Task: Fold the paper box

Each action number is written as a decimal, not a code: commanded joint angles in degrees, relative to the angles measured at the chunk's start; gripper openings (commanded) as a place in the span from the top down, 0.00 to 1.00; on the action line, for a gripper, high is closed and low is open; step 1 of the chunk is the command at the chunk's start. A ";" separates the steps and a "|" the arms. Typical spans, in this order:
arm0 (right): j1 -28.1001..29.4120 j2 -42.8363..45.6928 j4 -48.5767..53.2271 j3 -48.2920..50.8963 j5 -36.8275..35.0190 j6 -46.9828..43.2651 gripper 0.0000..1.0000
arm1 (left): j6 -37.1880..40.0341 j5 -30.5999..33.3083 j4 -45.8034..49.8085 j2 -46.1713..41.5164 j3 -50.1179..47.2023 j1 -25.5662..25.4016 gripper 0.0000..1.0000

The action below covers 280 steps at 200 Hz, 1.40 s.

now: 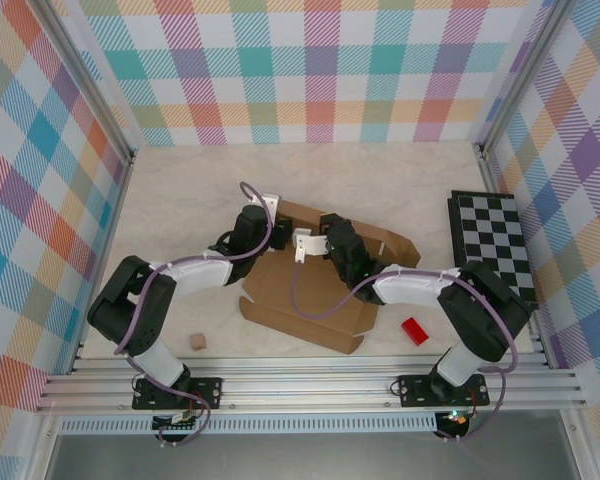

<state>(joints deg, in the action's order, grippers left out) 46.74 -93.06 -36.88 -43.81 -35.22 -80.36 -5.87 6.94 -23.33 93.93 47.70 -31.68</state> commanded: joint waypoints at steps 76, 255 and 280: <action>1.34 -6.11 5.51 2.06 0.42 -3.26 1.00 | -1.81 -3.86 25.79 -18.14 -0.86 2.62 0.44; 1.87 -4.85 6.61 2.05 0.41 -2.94 1.00 | -25.51 -17.65 37.23 -0.54 23.64 8.98 0.49; 1.91 -4.85 6.65 2.03 0.33 -2.87 1.00 | -25.50 -16.87 37.13 0.89 24.14 7.87 0.63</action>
<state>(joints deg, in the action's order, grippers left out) 47.37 -95.81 -41.80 -43.81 -37.12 -81.97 -30.72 -9.80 14.85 92.79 70.04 -22.50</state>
